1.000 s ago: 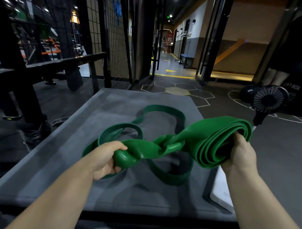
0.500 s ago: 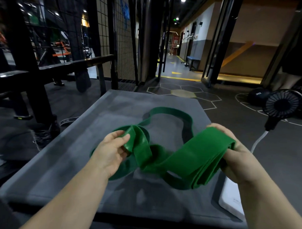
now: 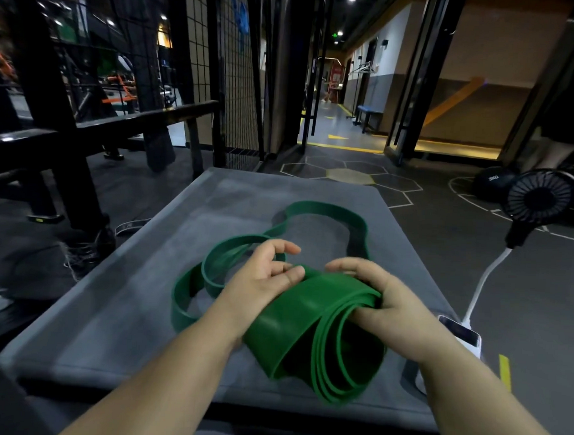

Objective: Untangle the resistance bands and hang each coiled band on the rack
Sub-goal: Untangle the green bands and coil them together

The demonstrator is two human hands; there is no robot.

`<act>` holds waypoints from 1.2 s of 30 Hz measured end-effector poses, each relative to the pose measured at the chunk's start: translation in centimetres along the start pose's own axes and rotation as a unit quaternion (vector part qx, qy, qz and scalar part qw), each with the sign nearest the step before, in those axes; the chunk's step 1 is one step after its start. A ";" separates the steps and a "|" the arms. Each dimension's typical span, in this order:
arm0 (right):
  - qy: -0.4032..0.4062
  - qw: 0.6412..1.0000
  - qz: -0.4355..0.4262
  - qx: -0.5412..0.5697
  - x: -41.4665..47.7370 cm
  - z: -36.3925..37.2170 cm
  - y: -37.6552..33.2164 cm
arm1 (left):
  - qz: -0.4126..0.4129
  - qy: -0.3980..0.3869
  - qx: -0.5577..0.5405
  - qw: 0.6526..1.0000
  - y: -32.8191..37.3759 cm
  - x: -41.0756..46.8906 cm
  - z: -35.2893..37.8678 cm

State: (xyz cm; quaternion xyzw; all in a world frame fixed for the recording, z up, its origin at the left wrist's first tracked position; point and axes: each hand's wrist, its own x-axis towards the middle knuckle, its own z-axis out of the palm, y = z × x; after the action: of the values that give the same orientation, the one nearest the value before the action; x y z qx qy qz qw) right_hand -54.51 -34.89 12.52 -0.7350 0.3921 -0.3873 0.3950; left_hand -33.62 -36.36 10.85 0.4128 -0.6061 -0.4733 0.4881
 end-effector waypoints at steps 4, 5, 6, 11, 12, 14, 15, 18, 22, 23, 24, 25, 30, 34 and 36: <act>0.023 1.000 0.017 -0.004 0.1 0.2 0.2 | -0.053 -0.021 -0.090 0.994 0.5 -0.8 -0.1; 0.033 0.999 0.016 -0.006 0.1 0.3 0.3 | -0.061 -0.026 -0.099 0.993 0.6 -0.7 -0.2; 0.044 0.999 0.014 -0.004 0.2 0.3 0.3 | -0.069 -0.032 -0.100 0.992 0.8 -0.6 -0.2; 0.117 0.986 0.020 0.113 0.5 1.4 0.5 | 0.017 -0.066 0.062 0.996 0.1 -2.0 1.6; 0.133 0.984 0.023 0.120 0.6 1.9 0.5 | 0.026 -0.044 0.052 0.997 0.0 -2.4 2.3; 0.156 0.982 0.030 0.106 0.5 2.8 0.4 | 0.038 -0.012 0.007 0.999 -0.5 -2.7 3.1; 0.161 0.983 0.033 0.088 0.5 3.2 0.3 | 0.042 -0.007 -0.013 0.999 -0.5 -2.9 3.2; 0.148 0.988 0.042 0.004 0.6 3.4 -0.3 | 0.049 0.005 0.014 0.999 -0.2 -2.3 2.9; 0.099 0.990 0.096 0.024 0.8 3.1 -0.1 | 0.042 0.012 0.066 0.997 0.4 -2.0 2.3; 0.076 0.991 0.096 0.057 0.8 2.8 -0.1 | 0.039 0.007 0.057 0.998 0.4 -1.8 2.0; 0.048 0.988 0.098 0.112 0.7 2.4 0.0 | 0.033 0.004 0.030 0.999 0.4 -1.7 1.7; 0.014 0.978 0.107 0.177 0.6 2.0 -0.2 | 0.026 0.000 -0.017 1.000 0.4 -1.7 1.5; -0.069 0.990 0.086 0.087 0.3 0.4 -0.4 | -0.005 -0.036 -0.155 0.987 0.5 -1.8 0.8; -0.014 0.996 0.067 0.050 0.2 1.3 -0.3 | -0.023 -0.067 -0.174 0.982 0.2 -1.9 0.6; -0.016 0.996 0.057 0.065 0.0 1.5 -0.2 | -0.020 -0.072 -0.162 0.984 0.1 -1.9 0.7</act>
State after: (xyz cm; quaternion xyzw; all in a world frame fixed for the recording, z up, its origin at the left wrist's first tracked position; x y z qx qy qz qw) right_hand -53.12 -34.40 12.07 -0.6900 0.4013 -0.3772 0.4697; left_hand -33.92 -34.40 10.47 0.3047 -0.5466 -0.6037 0.4939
